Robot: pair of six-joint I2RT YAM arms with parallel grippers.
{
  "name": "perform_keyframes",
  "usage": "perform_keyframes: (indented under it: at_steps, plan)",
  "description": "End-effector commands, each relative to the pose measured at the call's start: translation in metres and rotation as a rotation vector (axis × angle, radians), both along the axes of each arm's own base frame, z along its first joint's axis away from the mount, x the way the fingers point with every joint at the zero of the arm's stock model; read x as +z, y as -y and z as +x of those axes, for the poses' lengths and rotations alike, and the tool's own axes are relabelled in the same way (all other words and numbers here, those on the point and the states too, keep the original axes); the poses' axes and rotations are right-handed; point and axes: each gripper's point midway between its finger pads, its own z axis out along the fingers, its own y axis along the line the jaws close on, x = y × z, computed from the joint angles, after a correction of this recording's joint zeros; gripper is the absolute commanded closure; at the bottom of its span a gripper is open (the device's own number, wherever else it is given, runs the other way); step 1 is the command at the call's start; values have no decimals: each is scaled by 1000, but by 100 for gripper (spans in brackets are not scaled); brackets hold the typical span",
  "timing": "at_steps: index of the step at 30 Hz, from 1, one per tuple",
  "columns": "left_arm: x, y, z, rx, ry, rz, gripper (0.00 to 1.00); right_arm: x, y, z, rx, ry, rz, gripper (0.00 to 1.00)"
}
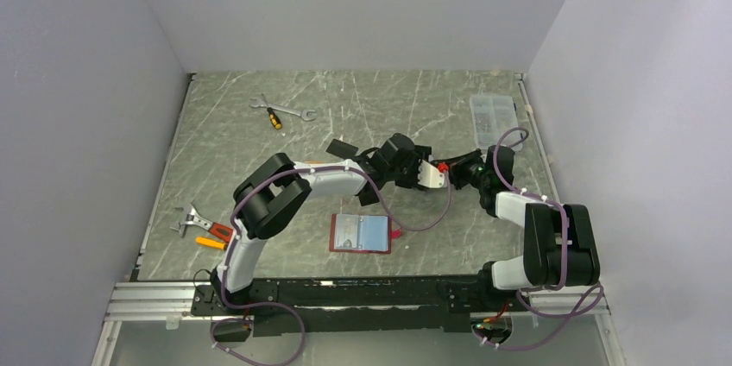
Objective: Put the credit cards into the card holder
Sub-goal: Place the credit card at the center of the board.
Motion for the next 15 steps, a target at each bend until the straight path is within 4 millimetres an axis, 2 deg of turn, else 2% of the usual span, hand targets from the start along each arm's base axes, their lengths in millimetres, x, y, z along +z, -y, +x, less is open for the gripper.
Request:
perform_keyframes:
  at_steps: [1,5,8,9,10,15]
  plan:
    - [22,18,5,1,8,-62,34,7,-5,2,5,26,49,100]
    - [15,23,-5,-39,-53,-47,46,7,-5,1,7,24,49,100]
    - [4,24,-12,-75,-112,-25,74,4,-6,-2,8,17,56,100]
    - [1,24,-15,-88,-127,-17,89,4,-7,-2,10,15,59,100]
    - [-3,24,-17,-98,-143,-6,100,3,-7,-3,9,13,60,100]
    - [-8,23,-14,-88,-187,14,100,5,-7,-3,16,22,58,100]
